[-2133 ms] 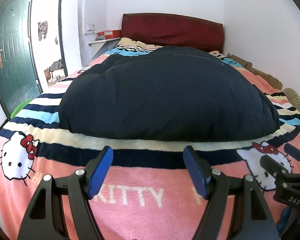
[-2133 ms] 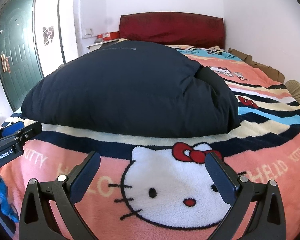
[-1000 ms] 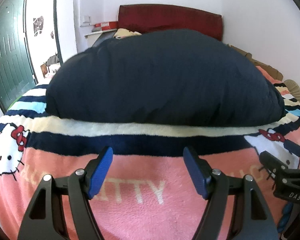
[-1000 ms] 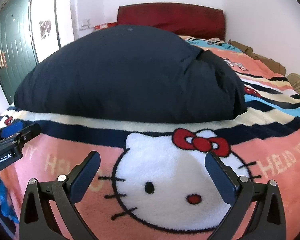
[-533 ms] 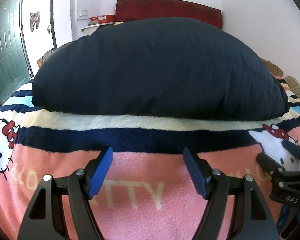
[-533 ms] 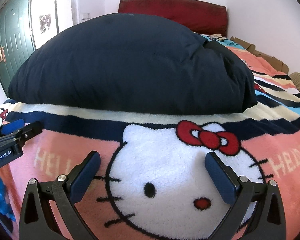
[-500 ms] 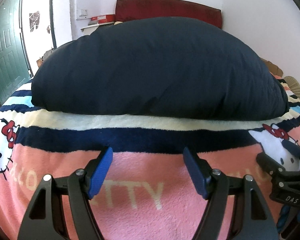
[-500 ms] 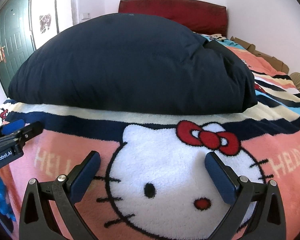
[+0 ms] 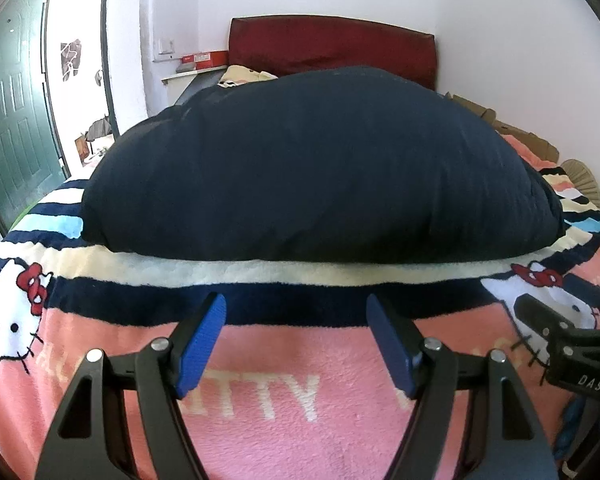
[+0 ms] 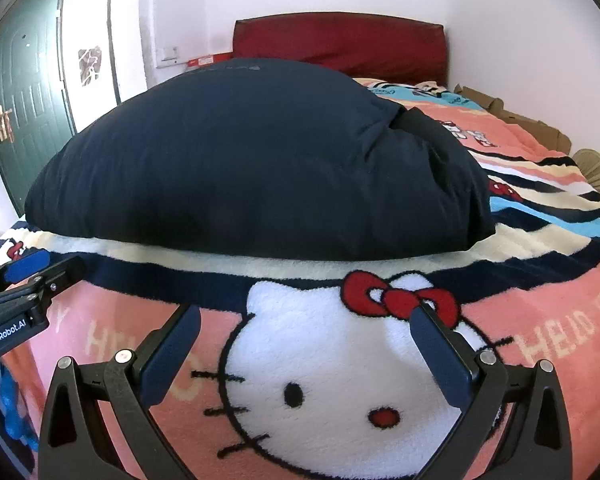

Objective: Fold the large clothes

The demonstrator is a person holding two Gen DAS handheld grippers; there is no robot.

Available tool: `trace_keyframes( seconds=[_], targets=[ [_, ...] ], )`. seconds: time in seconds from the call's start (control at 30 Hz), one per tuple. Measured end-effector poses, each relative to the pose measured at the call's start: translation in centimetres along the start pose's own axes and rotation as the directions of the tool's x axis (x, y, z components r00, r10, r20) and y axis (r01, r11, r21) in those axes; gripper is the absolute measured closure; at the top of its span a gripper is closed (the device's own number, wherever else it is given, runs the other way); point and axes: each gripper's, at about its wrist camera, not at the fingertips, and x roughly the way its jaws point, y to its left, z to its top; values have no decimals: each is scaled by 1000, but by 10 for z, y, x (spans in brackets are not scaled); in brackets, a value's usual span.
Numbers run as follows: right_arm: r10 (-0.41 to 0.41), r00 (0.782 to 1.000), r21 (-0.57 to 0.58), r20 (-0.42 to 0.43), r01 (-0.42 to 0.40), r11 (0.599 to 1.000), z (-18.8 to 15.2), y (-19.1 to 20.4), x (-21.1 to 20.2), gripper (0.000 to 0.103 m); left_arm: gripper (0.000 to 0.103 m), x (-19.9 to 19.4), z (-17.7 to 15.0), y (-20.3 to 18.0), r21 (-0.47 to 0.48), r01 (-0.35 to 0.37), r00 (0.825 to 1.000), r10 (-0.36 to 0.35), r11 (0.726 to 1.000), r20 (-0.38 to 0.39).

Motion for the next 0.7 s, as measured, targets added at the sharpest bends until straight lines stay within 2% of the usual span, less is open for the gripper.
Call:
trace_keyframes(
  seconds=[0.3, 0.7],
  targets=[
    [25, 1000, 7, -12, -25, 1000, 4, 6, -3, 1, 31, -10, -5, -4, -8, 1, 1000, 0, 1000, 14],
    [-7, 1000, 18, -1, 7, 1000, 3, 1, -7, 1, 31, -21, -4, 3, -8, -4, 1000, 4, 1000, 30]
  ],
)
